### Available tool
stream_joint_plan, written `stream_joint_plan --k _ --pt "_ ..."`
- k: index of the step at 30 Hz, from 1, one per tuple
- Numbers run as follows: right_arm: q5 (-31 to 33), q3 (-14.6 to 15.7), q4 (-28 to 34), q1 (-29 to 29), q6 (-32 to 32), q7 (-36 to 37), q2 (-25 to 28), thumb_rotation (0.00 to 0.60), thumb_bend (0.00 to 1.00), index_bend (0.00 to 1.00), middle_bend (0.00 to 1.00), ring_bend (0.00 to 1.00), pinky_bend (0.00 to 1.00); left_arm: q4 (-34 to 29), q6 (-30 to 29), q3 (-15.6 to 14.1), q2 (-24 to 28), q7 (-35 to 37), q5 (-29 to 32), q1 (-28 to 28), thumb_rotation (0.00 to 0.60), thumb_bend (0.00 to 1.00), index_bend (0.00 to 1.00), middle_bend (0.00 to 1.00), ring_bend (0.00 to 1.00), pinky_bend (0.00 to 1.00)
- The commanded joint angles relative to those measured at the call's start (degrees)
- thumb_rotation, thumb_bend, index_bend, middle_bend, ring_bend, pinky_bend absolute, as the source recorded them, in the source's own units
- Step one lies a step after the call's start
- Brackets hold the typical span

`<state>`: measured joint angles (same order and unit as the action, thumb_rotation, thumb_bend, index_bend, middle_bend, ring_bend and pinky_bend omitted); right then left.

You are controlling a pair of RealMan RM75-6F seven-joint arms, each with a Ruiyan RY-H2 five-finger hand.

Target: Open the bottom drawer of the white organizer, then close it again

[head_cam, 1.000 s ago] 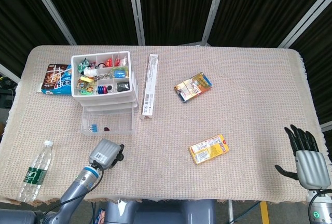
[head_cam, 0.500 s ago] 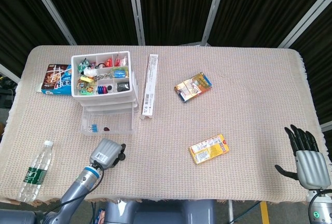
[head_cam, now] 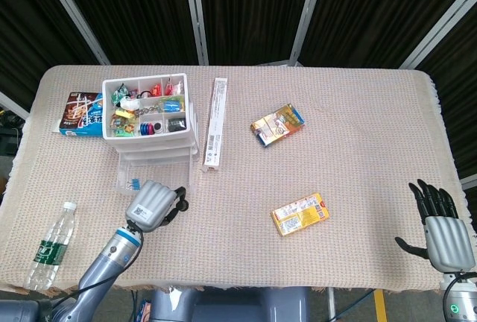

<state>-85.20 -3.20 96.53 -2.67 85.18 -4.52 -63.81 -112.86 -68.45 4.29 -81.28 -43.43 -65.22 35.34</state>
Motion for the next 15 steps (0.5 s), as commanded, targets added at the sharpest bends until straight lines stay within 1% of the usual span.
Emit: stream_joint_plan --k 1,7,11,15 --pt "0.0 0.0 0.0 0.0 0.0 0.0 0.0 0.6 0.0 0.04 0.0 0.0 0.0 -0.2 -0.4 2.3 1.4 1.2 1.6 0.7 0.6 0.46 0.55 1.0 0.92 0.8" --pt "-0.1 0.0 -0.1 0.0 0.0 -0.1 0.0 0.6 0.0 0.04 0.0 0.0 0.0 2.4 0.1 4.6 2.7 1.7 4.8 1.7 0.6 0.45 0.55 1.0 0.92 0.79" --pt "0.0 0.0 -0.1 0.0 -0.1 -0.2 0.0 0.6 0.0 0.04 0.0 0.0 0.0 4.2 0.2 5.1 3.0 2.4 6.1 1.8 0.6 0.46 0.55 1.0 0.92 0.79" --pt "0.1 0.0 0.0 0.0 -0.2 -0.3 0.0 0.6 0.0 0.04 0.0 0.0 0.0 6.5 0.7 4.8 3.2 2.6 7.4 1.9 0.6 0.46 0.54 1.0 0.92 0.79"
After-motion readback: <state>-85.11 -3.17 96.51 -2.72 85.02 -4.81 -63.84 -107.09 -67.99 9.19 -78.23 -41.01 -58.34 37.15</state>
